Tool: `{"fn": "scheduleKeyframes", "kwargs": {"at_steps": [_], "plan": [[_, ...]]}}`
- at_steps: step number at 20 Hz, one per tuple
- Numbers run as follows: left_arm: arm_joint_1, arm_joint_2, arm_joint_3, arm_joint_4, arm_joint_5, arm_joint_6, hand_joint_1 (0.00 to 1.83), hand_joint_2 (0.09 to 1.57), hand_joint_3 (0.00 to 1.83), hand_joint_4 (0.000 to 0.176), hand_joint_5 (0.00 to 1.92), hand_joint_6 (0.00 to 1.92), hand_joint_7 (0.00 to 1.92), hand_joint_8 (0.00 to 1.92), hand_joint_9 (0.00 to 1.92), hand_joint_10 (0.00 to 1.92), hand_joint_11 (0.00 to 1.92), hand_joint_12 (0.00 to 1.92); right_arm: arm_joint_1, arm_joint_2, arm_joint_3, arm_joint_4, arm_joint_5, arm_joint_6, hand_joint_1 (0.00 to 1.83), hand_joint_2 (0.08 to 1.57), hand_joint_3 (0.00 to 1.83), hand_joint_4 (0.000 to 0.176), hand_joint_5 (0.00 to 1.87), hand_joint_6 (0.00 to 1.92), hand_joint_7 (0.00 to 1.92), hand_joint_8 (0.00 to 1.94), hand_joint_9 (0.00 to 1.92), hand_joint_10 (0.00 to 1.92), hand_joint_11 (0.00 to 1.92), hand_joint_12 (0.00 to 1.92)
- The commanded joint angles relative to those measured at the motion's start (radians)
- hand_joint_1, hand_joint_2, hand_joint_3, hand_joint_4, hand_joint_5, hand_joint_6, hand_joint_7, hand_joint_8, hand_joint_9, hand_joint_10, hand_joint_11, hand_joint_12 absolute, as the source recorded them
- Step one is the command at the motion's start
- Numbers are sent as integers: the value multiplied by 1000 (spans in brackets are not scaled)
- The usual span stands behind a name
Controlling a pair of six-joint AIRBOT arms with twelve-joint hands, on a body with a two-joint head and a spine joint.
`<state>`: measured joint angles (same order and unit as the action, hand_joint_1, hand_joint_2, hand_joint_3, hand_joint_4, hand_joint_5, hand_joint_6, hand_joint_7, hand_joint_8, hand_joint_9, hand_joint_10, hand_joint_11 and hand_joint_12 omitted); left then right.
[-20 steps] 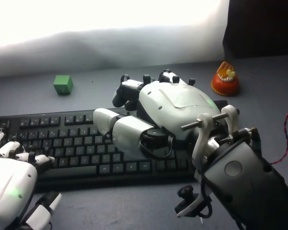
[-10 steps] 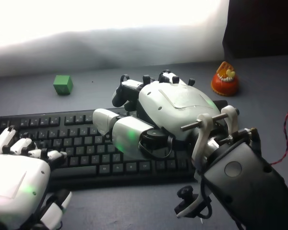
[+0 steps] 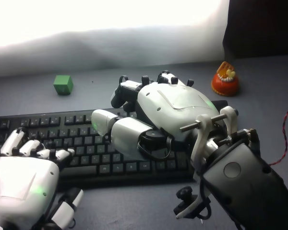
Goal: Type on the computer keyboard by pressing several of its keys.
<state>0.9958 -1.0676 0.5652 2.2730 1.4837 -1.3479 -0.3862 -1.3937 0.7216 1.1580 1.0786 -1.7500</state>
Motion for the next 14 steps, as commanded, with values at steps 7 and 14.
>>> {"fn": "scheduleKeyframes", "kwargs": {"at_steps": [7,14], "plan": [[-21,-25,28,71,132,12,526,1315,0,0,600,4,669,4,392,684,0,1519,0,0,-7,-88,49,7,23,1295,0,0,367,753,719,42,397,949,66,1696],[-14,-49,66,80,132,13,515,1305,0,0,601,0,686,3,425,615,14,1495,-1,0,-8,-88,49,8,0,1298,1,0,336,846,759,80,396,1015,42,1755]]}}
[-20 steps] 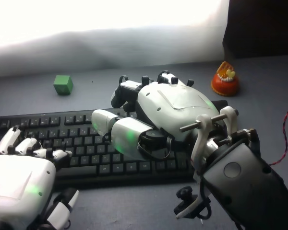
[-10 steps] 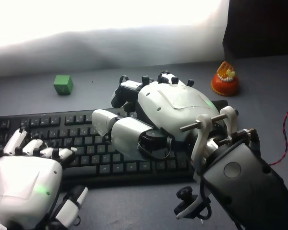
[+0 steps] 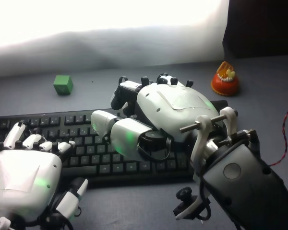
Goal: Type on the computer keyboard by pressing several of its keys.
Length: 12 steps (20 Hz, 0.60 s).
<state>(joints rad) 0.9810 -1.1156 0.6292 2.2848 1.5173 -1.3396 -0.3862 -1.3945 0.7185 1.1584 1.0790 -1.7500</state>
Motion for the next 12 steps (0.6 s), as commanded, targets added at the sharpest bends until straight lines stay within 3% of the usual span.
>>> {"fn": "scheduleKeyframes", "kwargs": {"at_steps": [1,12], "plan": [[4,-5,8,68,98,5,508,1306,0,0,595,1,685,2,438,587,20,1478,-1,1,-5,-88,48,8,0,1302,2,0,330,846,759,83,393,1017,30,1758],[-14,-57,97,68,92,-5,475,1318,0,0,598,4,697,5,478,530,42,1473,-3,-1,-5,-88,48,8,0,1317,4,0,301,851,753,99,383,1015,12,1769]]}}
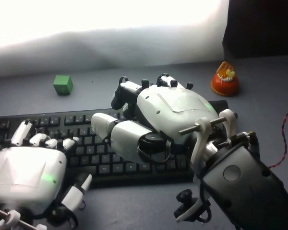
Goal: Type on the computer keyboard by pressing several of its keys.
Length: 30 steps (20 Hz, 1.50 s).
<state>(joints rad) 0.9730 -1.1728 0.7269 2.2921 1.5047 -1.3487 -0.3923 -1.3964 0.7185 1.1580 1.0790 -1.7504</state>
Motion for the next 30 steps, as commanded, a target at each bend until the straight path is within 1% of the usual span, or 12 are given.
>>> {"fn": "scheduleKeyframes", "kwargs": {"at_steps": [1,5,9,12,15,16,17,19,24,26,28,30], "plan": [[-9,-6,10,61,104,4,478,1314,0,0,602,5,703,6,478,532,30,1490,3,1,-5,-88,48,8,0,1319,3,0,305,846,750,100,389,1005,22,1753],[-19,-29,52,61,104,1,383,1335,7,0,606,5,692,1,471,541,38,1490,3,0,-5,-88,48,8,0,1319,2,0,317,850,749,103,398,1005,27,1745],[-41,-33,71,61,112,-3,370,1332,3,0,633,14,697,2,472,544,38,1491,3,0,-5,-88,48,8,0,1319,1,0,312,885,746,118,396,1036,47,1749],[-33,-28,76,61,115,-13,401,1325,0,0,620,7,697,1,471,549,42,1489,3,-1,-5,-88,47,8,0,1320,1,0,313,870,735,124,387,1021,31,1728],[-21,-23,85,61,109,-32,640,1273,0,0,612,3,688,1,465,557,30,1483,3,-2,-5,-88,47,8,0,1320,0,0,342,841,741,139,403,1012,29,1740],[-20,-23,88,61,109,-34,640,1273,0,0,612,3,688,1,465,557,30,1483,3,-2,-5,-88,47,8,0,1320,0,0,342,841,741,139,403,1012,29,1740],[-20,-25,93,63,109,-34,829,1208,0,0,596,1,670,1,444,573,16,1504,3,-1,-5,-88,47,8,0,1319,0,0,316,842,729,142,387,1014,5,1756],[-16,-28,97,78,109,-34,933,1171,0,0,583,3,680,6,445,587,13,1512,3,-1,-5,-88,47,8,0,1317,0,0,320,845,726,142,377,1012,0,1754],[-13,-28,88,90,109,-33,1123,1188,0,0,514,0,605,0,396,595,0,1528,1,-1,-5,-88,47,8,0,1315,0,0,337,842,732,149,384,1011,0,1760],[-12,-28,90,90,109,-33,1219,1086,0,14,528,7,623,8,415,608,6,1533,1,-1,-5,-88,47,8,0,1315,0,0,323,835,724,147,379,1008,0,1761],[-11,-29,91,90,109,-33,1263,1057,0,14,461,0,571,0,383,600,0,1528,2,-1,-5,-88,48,8,0,1315,0,0,332,838,734,152,391,1013,0,1761],[-10,-28,90,90,109,-33,1241,1064,0,16,437,0,527,0,325,610,0,1499,1,-1,-5,-88,48,8,0,1314,0,0,334,839,735,154,385,1010,0,1759]]}}
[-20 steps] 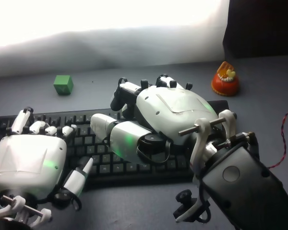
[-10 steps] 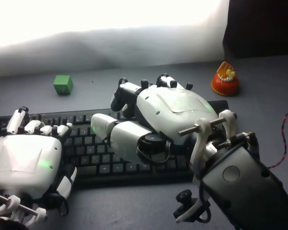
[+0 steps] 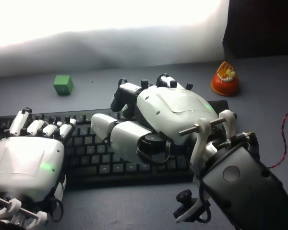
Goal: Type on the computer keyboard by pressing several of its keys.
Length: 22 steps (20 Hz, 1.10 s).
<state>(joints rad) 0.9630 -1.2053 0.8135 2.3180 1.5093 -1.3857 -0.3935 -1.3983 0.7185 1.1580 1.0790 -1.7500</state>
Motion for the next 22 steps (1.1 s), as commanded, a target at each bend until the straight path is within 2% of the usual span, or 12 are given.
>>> {"fn": "scheduleKeyframes", "kwargs": {"at_steps": [1,3,4,5,9,12,13,15,20,22], "plan": [[0,5,2,64,105,4,1217,1055,0,18,437,0,530,2,328,617,0,1507,2,2,-5,-88,49,8,0,1315,0,0,342,843,737,155,391,1011,0,1756],[0,6,1,64,105,4,1063,1125,17,5,444,3,528,2,323,622,0,1515,3,2,-5,-89,50,8,0,1314,0,0,325,840,738,160,396,995,0,1735],[0,7,2,64,105,4,981,1152,25,4,426,3,524,0,319,627,0,1519,3,2,-5,-89,51,8,0,1314,0,0,324,844,735,161,401,994,0,1744],[0,7,2,64,105,4,906,1191,11,11,393,0,507,0,282,672,0,1512,3,3,-5,-89,51,8,0,1315,0,0,318,843,731,160,396,992,0,1748],[-6,11,2,64,101,4,888,1182,0,7,454,21,557,17,301,713,0,1520,3,7,-6,-101,53,7,0,1318,1,0,315,841,725,160,400,991,0,1748],[-6,25,5,64,87,3,909,1128,0,16,425,6,539,7,282,712,0,1516,3,12,-11,-103,56,7,0,1312,0,0,334,845,731,164,404,991,0,1750],[-7,30,4,64,87,-1,924,1125,0,10,423,4,531,3,268,705,0,1503,4,15,-14,-103,56,7,0,1310,0,0,349,828,737,167,417,978,2,1752],[-18,40,5,64,72,-6,927,1114,0,16,413,0,516,0,263,703,0,1499,7,22,-23,-103,56,7,0,1312,0,0,356,823,737,167,419,973,0,1748],[-50,68,-8,64,67,-5,892,1081,0,16,415,2,517,1,258,717,0,1492,10,39,-49,-103,56,7,0,1311,0,0,359,819,746,173,419,972,0,1748],[-50,81,-6,64,60,-6,862,1108,8,2,452,14,567,20,311,711,0,1502,10,48,-58,-103,55,7,0,1316,2,0,355,822,742,176,410,985,0,1757]]}}
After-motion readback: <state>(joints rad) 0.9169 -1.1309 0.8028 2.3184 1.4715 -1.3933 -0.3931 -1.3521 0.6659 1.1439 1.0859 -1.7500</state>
